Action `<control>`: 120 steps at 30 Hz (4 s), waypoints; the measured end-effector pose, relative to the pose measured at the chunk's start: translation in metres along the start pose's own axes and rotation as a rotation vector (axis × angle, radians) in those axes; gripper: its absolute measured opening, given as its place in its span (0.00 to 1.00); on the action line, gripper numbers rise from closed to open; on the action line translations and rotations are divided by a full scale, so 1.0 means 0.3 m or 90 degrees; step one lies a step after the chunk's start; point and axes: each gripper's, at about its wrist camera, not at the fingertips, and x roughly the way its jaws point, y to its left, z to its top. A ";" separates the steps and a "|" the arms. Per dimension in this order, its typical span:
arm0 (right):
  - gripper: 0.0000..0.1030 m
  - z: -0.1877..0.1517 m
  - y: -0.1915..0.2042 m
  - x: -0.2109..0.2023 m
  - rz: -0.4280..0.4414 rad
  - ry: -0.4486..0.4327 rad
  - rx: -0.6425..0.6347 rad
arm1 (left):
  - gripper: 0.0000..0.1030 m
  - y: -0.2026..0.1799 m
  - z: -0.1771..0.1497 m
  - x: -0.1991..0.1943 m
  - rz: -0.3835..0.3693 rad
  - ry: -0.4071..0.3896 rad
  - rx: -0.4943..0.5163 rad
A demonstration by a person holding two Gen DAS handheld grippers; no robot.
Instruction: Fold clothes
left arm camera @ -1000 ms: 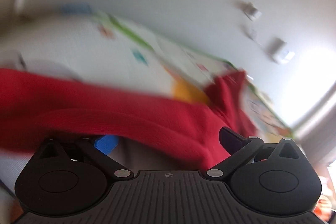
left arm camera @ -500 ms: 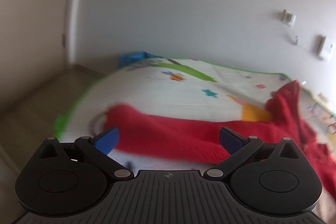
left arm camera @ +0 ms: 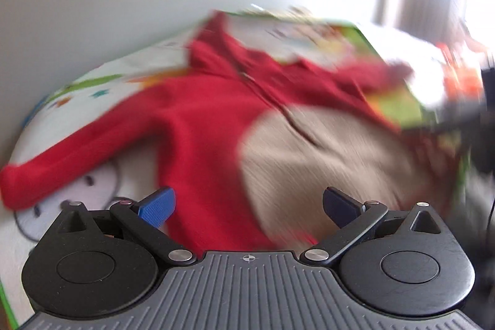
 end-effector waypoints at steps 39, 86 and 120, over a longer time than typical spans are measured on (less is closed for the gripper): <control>1.00 -0.211 0.053 -0.212 -0.095 -0.083 -0.061 | 1.00 0.078 -0.152 -0.050 0.210 0.047 0.020; 1.00 0.040 -0.007 0.092 0.236 -0.006 0.250 | 1.00 0.106 0.164 0.399 -0.050 0.055 -0.206; 1.00 0.254 -0.179 0.152 0.215 0.068 0.300 | 1.00 0.027 0.146 0.409 -0.001 0.043 -0.109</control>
